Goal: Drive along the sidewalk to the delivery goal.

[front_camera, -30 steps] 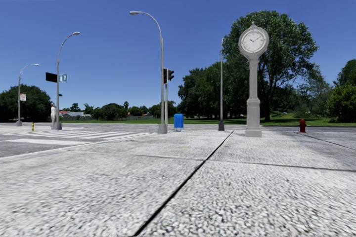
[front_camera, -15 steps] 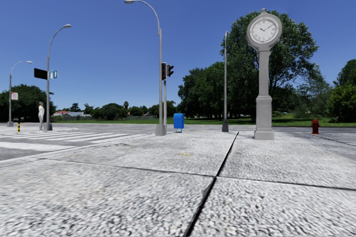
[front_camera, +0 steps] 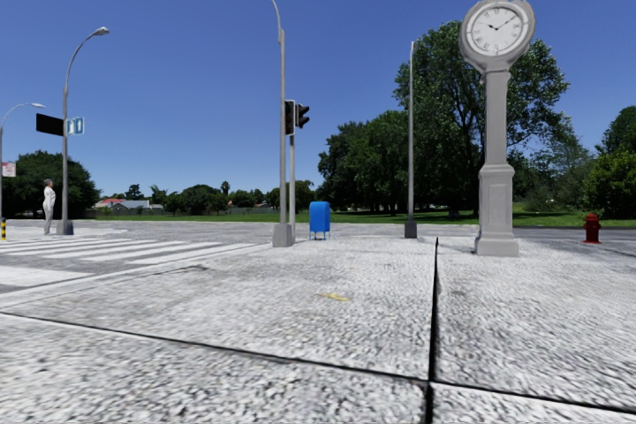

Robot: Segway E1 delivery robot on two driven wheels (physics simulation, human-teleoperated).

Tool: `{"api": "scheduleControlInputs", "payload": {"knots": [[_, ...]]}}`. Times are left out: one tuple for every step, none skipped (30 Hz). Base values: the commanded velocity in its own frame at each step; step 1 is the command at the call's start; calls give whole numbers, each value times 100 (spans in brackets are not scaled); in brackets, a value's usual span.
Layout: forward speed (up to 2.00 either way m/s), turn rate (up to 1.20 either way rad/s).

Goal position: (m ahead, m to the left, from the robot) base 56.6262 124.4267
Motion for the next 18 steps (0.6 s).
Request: {"api": "scheduleControlInputs", "payload": {"knots": [[200, 0], [200, 0], [200, 0], [200, 0], [200, 0], [200, 0], [200, 0], [200, 0], [200, 0], [200, 0], [200, 0], [200, 0], [200, 0], [200, 0], [200, 0], [200, 0], [200, 0], [200, 0]]}}
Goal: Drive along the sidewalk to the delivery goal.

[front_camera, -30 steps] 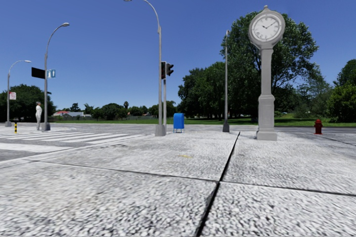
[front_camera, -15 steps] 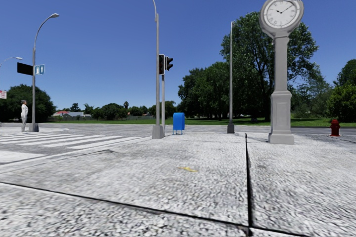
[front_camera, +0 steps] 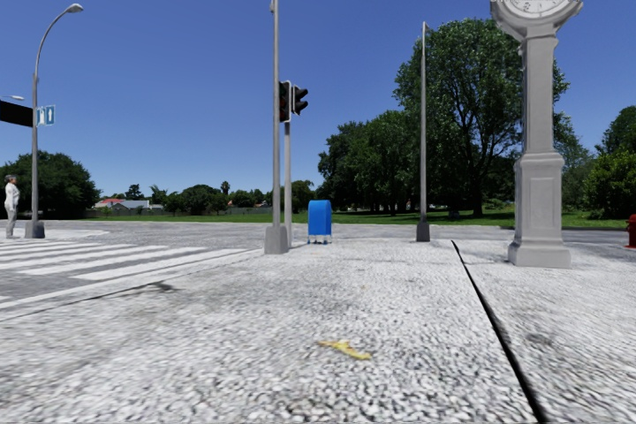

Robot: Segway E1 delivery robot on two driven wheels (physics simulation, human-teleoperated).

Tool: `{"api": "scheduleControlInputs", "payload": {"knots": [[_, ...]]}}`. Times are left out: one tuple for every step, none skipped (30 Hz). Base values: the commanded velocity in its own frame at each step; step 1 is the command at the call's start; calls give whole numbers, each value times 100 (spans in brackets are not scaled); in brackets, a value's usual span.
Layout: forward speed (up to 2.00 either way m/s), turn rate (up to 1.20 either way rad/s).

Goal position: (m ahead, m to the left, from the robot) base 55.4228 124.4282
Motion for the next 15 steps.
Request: {"api": "scheduleControlInputs", "payload": {"knots": [[200, 0], [200, 0], [200, 0], [200, 0], [200, 0], [200, 0], [200, 0], [200, 0], [200, 0], [200, 6], [200, 18], [200, 32], [200, 41], [200, 41], [200, 50]]}}
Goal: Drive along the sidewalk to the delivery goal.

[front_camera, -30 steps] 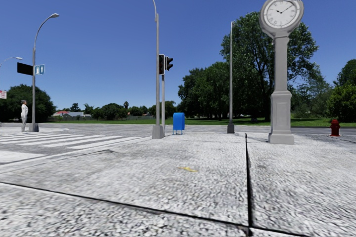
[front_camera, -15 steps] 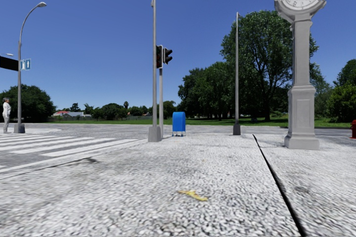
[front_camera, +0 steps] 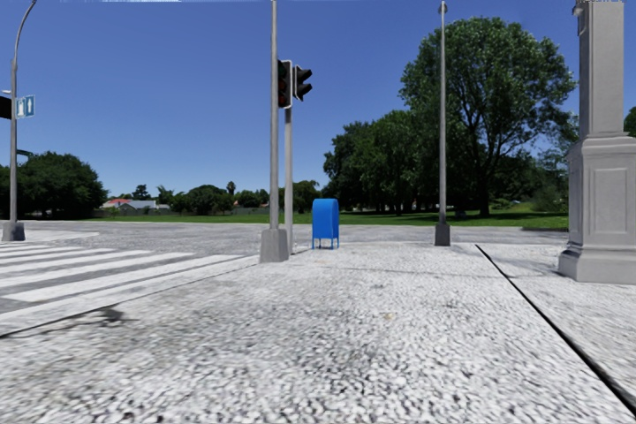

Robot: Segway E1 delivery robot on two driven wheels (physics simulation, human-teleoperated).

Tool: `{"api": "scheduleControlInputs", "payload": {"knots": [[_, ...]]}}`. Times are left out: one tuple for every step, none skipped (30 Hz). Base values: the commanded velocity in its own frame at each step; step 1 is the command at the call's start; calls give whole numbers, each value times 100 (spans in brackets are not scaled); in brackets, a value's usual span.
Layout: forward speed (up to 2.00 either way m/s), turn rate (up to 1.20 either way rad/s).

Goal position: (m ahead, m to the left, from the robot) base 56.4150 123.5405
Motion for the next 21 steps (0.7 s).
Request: {"api": "scheduleControlInputs", "payload": {"knots": [[200, 55], [200, 59], [200, 59], [200, 63], [200, 69], [200, 73], [200, 73], [200, 75], [200, 75], [200, 75], [200, 75], [200, 75], [200, 74], [200, 72], [200, 72], [200, 72], [200, 71], [200, 71], [200, 71], [200, 70], [200, 70]]}}
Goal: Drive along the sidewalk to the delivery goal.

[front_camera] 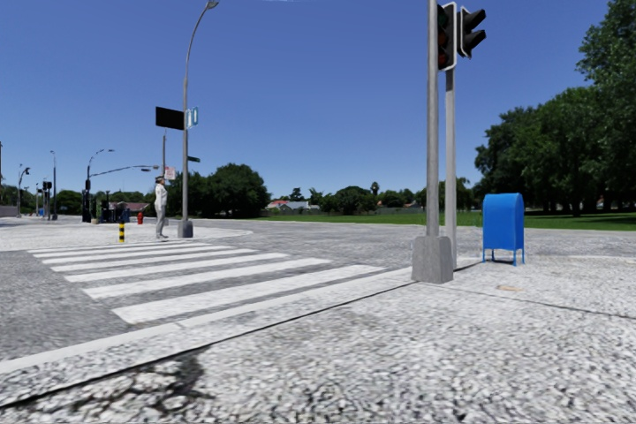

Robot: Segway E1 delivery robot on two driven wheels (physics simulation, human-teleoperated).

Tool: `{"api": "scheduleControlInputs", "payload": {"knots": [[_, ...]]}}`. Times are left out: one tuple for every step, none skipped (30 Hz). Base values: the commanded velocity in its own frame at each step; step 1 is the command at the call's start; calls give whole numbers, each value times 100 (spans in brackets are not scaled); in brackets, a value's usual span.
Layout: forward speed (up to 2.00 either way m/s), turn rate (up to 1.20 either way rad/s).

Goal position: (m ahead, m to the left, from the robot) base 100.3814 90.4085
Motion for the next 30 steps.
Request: {"api": "scheduleControlInputs", "payload": {"knots": [[200, 68], [200, 61], [200, 52], [200, 48], [200, 48], [200, 47], [200, 47], [200, 47], [200, 47], [200, 47], [200, 47], [200, 47], [200, 47], [200, 47], [200, 47], [200, 47], [200, 47], [200, 47], [200, 47], [200, 47], [200, 47], [200, 47], [200, 47], [200, 47], [200, 47], [200, 47], [200, 47], [200, 47], [196, 47], [189, 47]]}}
